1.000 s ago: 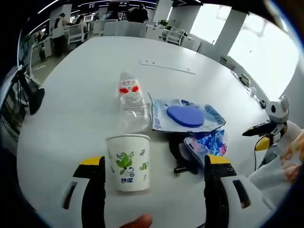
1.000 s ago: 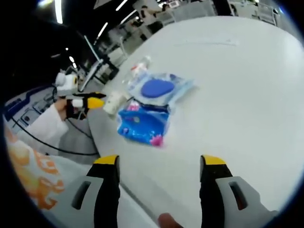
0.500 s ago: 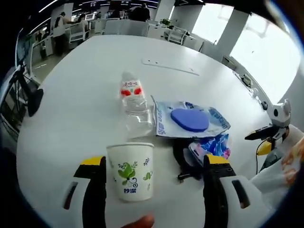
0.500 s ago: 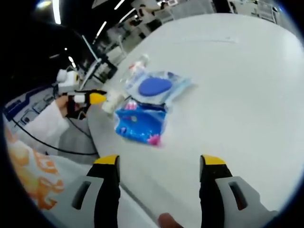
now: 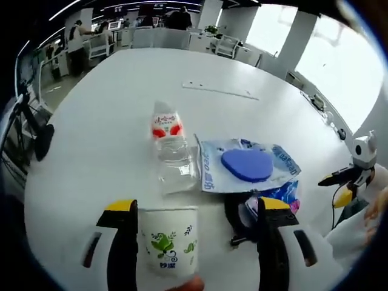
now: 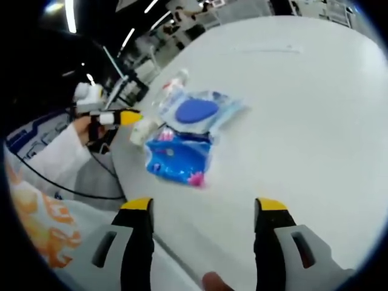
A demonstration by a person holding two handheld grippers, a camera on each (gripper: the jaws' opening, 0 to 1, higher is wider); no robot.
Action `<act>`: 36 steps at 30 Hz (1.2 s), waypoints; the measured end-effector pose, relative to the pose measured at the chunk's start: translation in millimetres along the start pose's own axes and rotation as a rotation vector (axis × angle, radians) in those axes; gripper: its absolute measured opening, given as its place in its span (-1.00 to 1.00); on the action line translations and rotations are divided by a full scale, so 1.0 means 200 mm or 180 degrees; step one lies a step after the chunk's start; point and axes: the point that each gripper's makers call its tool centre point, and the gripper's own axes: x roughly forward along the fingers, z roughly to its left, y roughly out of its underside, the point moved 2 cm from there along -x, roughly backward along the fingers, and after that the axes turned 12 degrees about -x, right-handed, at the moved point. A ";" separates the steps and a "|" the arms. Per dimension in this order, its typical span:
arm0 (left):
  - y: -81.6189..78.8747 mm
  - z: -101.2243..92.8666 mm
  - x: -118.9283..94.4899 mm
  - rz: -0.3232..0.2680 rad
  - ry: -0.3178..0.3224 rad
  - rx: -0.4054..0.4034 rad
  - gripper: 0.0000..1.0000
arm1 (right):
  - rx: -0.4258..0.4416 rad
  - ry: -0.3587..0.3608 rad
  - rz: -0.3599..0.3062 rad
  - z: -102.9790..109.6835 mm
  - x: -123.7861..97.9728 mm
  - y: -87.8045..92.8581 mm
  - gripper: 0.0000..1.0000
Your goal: Arrange the tabletop items into an orderly group along one side of the table until the central work area is clear of visible clutter.
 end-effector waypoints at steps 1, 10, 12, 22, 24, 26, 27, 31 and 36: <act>-0.01 -0.01 0.01 -0.0005 0.0014 0.0023 0.62 | 0.0004 -0.0001 0.0001 0.00 0.00 0.00 0.31; -0.17 -0.01 0.05 -0.0178 0.0098 -0.0093 0.52 | -0.0002 -0.0033 0.0023 0.01 0.01 0.00 0.26; -0.20 -0.01 0.07 -0.0216 0.0108 -0.0145 0.51 | 0.0000 -0.0044 0.0027 0.02 0.02 0.00 0.24; -0.30 0.03 0.16 -0.0269 0.0146 -0.0267 0.45 | 0.0013 -0.0050 0.0042 0.01 0.02 -0.01 0.23; -0.33 0.04 0.18 -0.0273 0.0141 -0.0290 0.42 | 0.0023 -0.0052 0.0057 0.00 0.03 -0.01 0.23; -0.38 0.05 0.21 -0.0309 0.0176 -0.0320 0.39 | 0.0030 -0.0059 0.0058 0.00 0.03 -0.01 0.22; -0.40 0.05 0.22 -0.0327 0.0203 -0.0346 0.37 | 0.0038 -0.0060 0.0056 0.00 0.03 -0.01 0.22; -0.46 0.05 0.30 -0.0288 0.0288 -0.0450 0.29 | 0.0046 -0.0080 0.0048 -0.01 0.04 -0.02 0.21; -0.51 0.06 0.39 -0.0233 0.0222 -0.0427 0.30 | 0.0087 -0.0078 0.0015 -0.03 0.05 -0.04 0.21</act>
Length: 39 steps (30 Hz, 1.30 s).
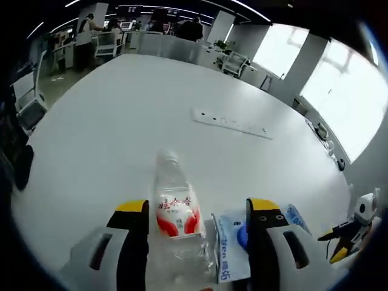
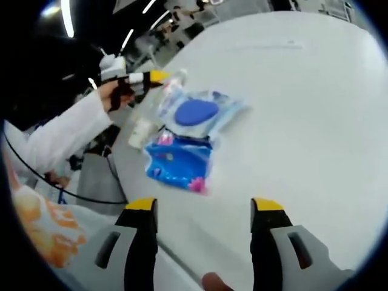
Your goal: Arrange the tabletop items into an orderly group along one side of the table until the central work area is clear of visible clutter.
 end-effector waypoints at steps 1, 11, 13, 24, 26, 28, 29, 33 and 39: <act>0.00 0.00 0.02 0.0022 -0.0003 0.0008 0.29 | 0.0011 0.0001 -0.0012 -0.01 0.00 0.00 0.20; -0.11 0.06 0.17 0.0163 -0.0093 -0.0044 0.24 | 0.0081 0.0006 -0.0139 -0.06 0.03 -0.07 0.18; -0.13 0.07 0.20 0.0191 -0.0134 -0.0055 0.24 | 0.0079 -0.0003 -0.0146 -0.06 0.04 -0.09 0.18; -0.07 0.07 0.29 0.0516 -0.0233 0.0053 0.18 | 0.0124 -0.0029 -0.0066 -0.08 0.06 -0.05 0.17; -0.06 0.07 0.30 0.0554 -0.0244 0.0114 0.11 | 0.0139 -0.0027 -0.0073 -0.08 0.05 -0.05 0.17; -0.05 0.09 0.31 0.0597 -0.0292 0.0168 0.10 | 0.0151 -0.0028 -0.0062 -0.09 0.06 -0.05 0.17; -0.05 0.09 0.32 0.0614 -0.0303 0.0174 0.10 | 0.0146 -0.0026 -0.0052 -0.09 0.06 -0.05 0.17; -0.06 0.10 0.33 0.0574 -0.0409 0.0213 -0.05 | 0.0166 -0.0041 -0.0063 -0.09 0.06 -0.07 0.17; -0.06 0.11 0.35 0.0545 -0.0573 0.0318 -0.15 | 0.0180 -0.0041 -0.0064 -0.09 0.08 -0.07 0.16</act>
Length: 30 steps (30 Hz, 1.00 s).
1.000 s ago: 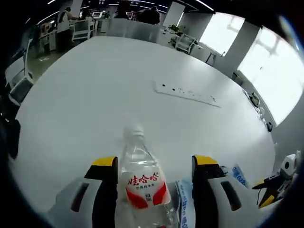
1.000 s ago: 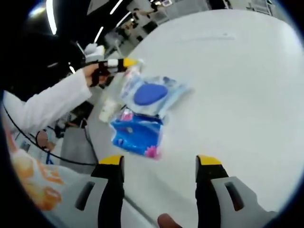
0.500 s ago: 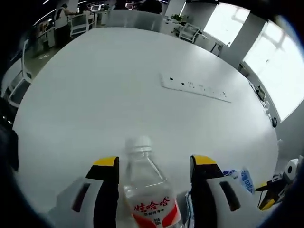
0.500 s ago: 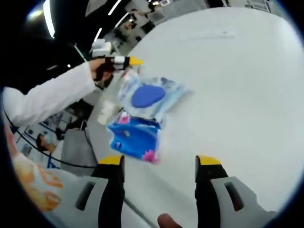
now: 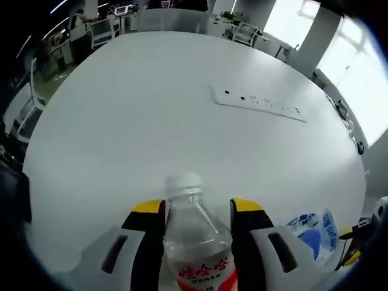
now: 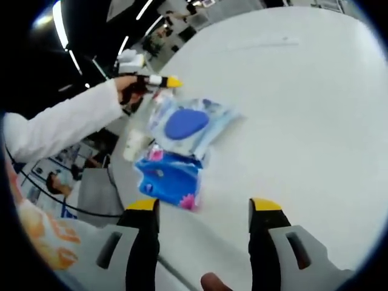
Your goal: Arrange the tabletop items into an orderly group along one side of the table until the central work area is clear of visible clutter.
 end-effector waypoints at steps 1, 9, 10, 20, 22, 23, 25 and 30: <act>0.00 0.00 0.00 0.0000 -0.0009 0.0018 -0.15 | 0.0005 -0.0002 0.0005 0.00 0.00 0.00 0.16; -0.02 0.01 0.01 0.0029 -0.0102 -0.0039 -0.16 | 0.0013 -0.0018 0.0006 0.01 0.00 0.02 0.16; -0.02 0.01 0.01 0.0020 -0.0115 -0.0058 -0.16 | 0.0016 -0.0017 0.0005 0.01 0.00 0.02 0.16; -0.06 0.04 -0.02 -0.0068 -0.0149 -0.0168 -0.27 | 0.0032 -0.0021 -0.0072 0.02 -0.03 0.02 0.16; -0.08 0.03 -0.05 -0.0163 -0.0166 -0.0195 -0.30 | 0.0034 -0.0013 -0.0071 0.01 -0.03 0.03 0.16; -0.09 0.03 -0.07 -0.0238 -0.0142 -0.0237 -0.45 | 0.0036 -0.0009 -0.0065 0.01 -0.03 0.03 0.16; -0.14 0.04 -0.13 -0.0435 -0.0106 -0.0224 -0.52 | 0.0038 0.0001 -0.0060 0.01 -0.04 0.04 0.16; -0.17 0.02 -0.23 -0.0594 -0.0096 0.0078 -0.56 | 0.0018 0.0001 -0.0091 0.01 -0.04 0.03 0.16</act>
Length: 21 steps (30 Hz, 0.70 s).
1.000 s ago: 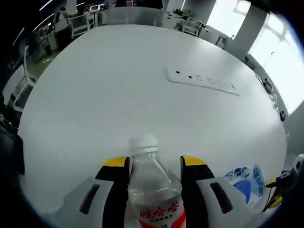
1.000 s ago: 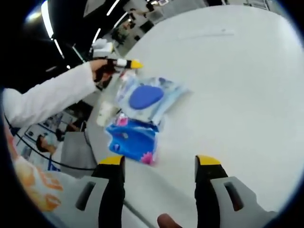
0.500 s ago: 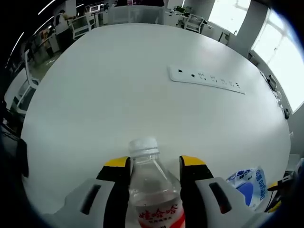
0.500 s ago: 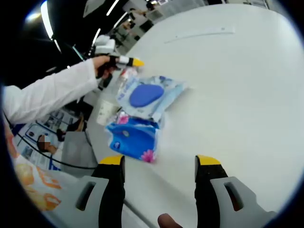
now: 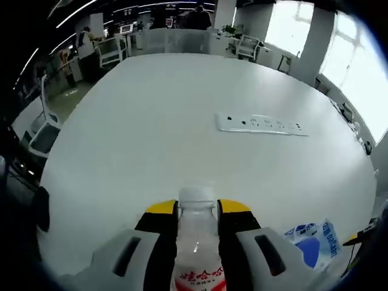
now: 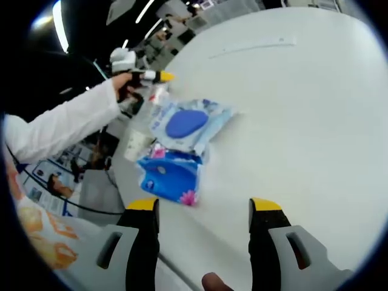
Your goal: Arrange the tabletop items into an orderly group along one side of the table until the central work area is clear of visible clutter.
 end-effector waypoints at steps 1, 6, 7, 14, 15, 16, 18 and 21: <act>-0.01 0.00 -0.02 -0.0043 0.0037 -0.0022 -0.57 | -0.0005 -0.0001 -0.0008 0.00 0.00 0.00 0.16; -0.06 0.03 -0.21 -0.0455 0.0124 -0.0199 -0.60 | -0.0068 -0.0015 -0.0037 0.02 -0.01 -0.01 0.16; -0.08 0.05 -0.27 -0.0598 0.0109 -0.0259 -0.61 | -0.0073 -0.0016 -0.0039 0.03 -0.01 -0.01 0.16; -0.04 0.10 -0.53 -0.0886 0.0180 -0.0354 -0.64 | -0.0134 0.0002 -0.0073 0.04 -0.04 0.01 0.17; -0.02 0.11 -0.56 -0.0925 0.0183 -0.0363 -0.64 | -0.0145 0.0001 -0.0076 0.05 -0.05 0.01 0.17; -0.01 0.11 -0.58 -0.0953 0.0182 -0.0372 -0.64 | -0.0150 0.0000 -0.0078 0.05 -0.05 0.02 0.17; 0.02 0.11 -0.63 -0.1042 0.0191 -0.0368 -0.64 | -0.0166 -0.0002 -0.0086 0.06 -0.06 0.03 0.17; 0.05 0.15 -0.66 -0.1169 0.0183 -0.0449 -0.65 | -0.0182 -0.0005 -0.0085 0.08 -0.07 0.05 0.17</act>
